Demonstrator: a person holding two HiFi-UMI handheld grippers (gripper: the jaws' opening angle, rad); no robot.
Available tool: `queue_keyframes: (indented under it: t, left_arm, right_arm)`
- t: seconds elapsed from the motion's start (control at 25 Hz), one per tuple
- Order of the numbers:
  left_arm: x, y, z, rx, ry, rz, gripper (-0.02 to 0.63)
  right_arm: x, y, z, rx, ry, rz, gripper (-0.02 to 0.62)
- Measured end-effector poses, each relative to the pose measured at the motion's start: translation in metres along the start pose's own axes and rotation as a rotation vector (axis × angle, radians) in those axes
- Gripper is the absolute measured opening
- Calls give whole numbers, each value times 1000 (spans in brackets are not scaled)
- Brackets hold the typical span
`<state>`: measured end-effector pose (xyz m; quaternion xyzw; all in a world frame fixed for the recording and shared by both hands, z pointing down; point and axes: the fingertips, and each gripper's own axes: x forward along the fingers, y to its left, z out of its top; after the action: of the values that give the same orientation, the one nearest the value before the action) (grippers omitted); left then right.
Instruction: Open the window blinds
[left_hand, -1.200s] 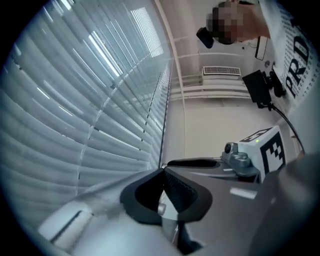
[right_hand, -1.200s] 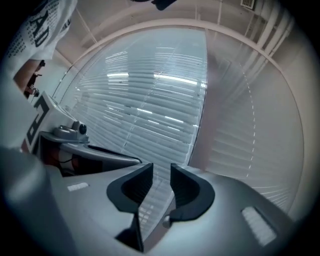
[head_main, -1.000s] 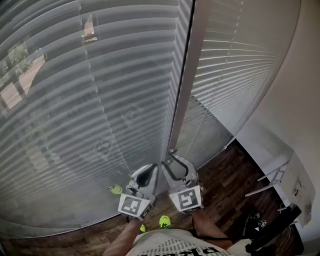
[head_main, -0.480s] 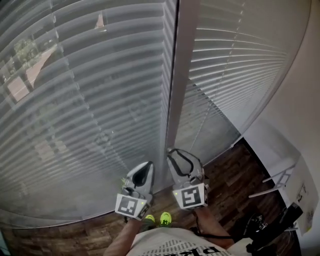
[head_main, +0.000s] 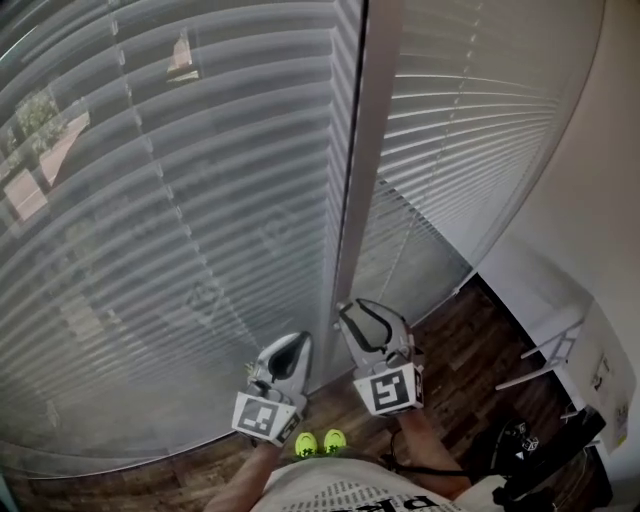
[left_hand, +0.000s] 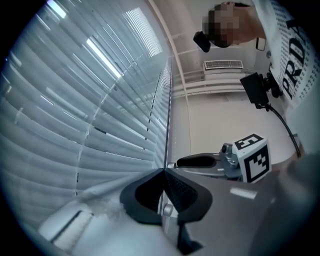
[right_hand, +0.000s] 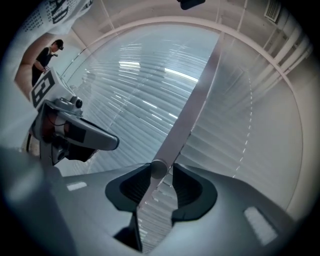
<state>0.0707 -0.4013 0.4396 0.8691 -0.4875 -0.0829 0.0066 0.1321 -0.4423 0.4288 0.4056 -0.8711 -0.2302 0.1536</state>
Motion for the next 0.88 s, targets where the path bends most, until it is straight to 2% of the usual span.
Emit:
queue_keyframes:
  t: [0.16,0.36,0.56,0.88]
  left_arm:
    - [-2,0,2,-4,-15,-41,-8]
    - [-5,-2,3,-13,-21,-70,-8]
    - [-6,0,9,-12,-31,-87,-8]
    - [-13,4,4,-20,-70,-112,-8]
  right_arm:
    - [1,1,0,0,6,-6,126]
    - [1,4,4,13,15,31,127]
    - [12,8,2,4,31,20,141]
    - [18,9,-12,43,74,-2,123]
